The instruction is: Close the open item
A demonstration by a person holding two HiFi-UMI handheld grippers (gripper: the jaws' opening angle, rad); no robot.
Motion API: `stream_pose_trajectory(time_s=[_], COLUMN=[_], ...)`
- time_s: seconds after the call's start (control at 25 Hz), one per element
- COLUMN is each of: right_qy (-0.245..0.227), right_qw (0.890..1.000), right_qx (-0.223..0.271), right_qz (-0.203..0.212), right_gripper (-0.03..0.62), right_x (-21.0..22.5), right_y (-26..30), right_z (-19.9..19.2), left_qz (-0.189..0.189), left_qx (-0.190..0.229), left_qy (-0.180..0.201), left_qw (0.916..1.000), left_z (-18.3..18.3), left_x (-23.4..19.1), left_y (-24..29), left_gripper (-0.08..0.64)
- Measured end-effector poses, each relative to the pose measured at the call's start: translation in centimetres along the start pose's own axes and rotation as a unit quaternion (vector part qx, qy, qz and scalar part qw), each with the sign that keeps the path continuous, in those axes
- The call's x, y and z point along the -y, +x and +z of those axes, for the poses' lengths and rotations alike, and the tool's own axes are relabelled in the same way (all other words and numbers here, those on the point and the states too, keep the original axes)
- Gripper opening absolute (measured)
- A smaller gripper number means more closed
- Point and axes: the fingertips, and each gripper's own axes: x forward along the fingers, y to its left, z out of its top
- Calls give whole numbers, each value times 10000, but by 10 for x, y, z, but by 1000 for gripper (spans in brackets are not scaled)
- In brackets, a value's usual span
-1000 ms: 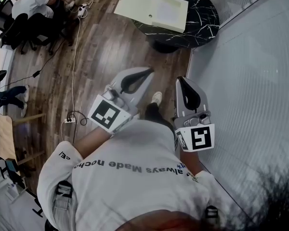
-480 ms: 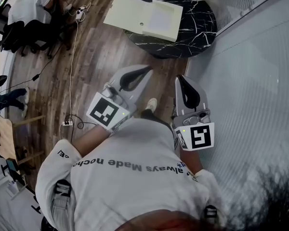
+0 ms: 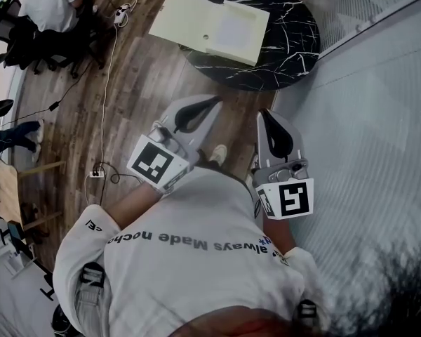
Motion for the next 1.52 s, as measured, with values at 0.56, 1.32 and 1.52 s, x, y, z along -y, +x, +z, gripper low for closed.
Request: stream_pose_trajectory(time_s=[0.56, 1.32, 1.52], right_qy=[77, -110, -119], right_qw=[9997, 9991, 9992], right_qx=[-221, -412, -386], right_qz=[69, -5, -80], right_gripper=[2, 2, 2], right_x=[17, 101, 115], right_y=[71, 294, 312], right_z=[-16, -12, -7], left_qz=[50, -116, -241], left_qx=[-55, -28, -12], left_qy=[-167, -234, -258], left_qw=[9998, 9997, 9994], left_z=[-12, 2, 10], left_x=[-69, -282, -295], left_y=[31, 139, 158], left_gripper=[3, 3, 3])
